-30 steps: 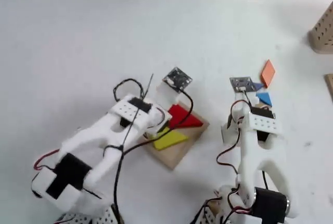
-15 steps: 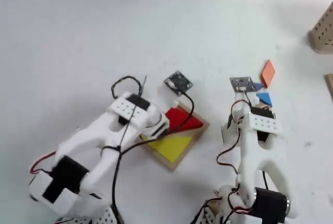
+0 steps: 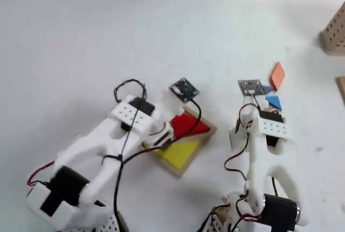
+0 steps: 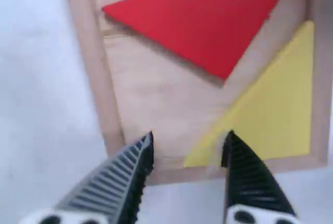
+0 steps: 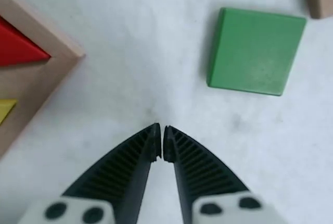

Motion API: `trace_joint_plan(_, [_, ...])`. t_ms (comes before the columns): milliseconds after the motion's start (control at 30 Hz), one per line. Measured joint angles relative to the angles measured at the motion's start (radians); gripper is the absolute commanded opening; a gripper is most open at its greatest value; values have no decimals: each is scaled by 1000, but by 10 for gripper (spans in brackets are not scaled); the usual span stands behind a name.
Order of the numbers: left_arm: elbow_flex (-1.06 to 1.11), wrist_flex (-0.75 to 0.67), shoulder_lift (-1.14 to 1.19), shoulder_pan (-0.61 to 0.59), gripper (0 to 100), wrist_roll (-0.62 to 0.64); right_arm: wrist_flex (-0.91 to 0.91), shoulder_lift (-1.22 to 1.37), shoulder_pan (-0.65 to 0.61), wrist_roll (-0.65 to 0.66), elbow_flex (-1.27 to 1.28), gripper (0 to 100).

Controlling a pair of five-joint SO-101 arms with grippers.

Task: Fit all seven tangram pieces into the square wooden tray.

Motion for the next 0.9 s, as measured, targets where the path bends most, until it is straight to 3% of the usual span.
trace_joint_plan(300, [0,-12,0,35,231,41,0,0,0,0,0,18])
trace_joint_plan(533, [-3,-190,9,71,230,198,0,0,0,0,0,18])
trace_joint_plan(900, [-196,-206,255,61,229,272,0,0,0,0,0,18])
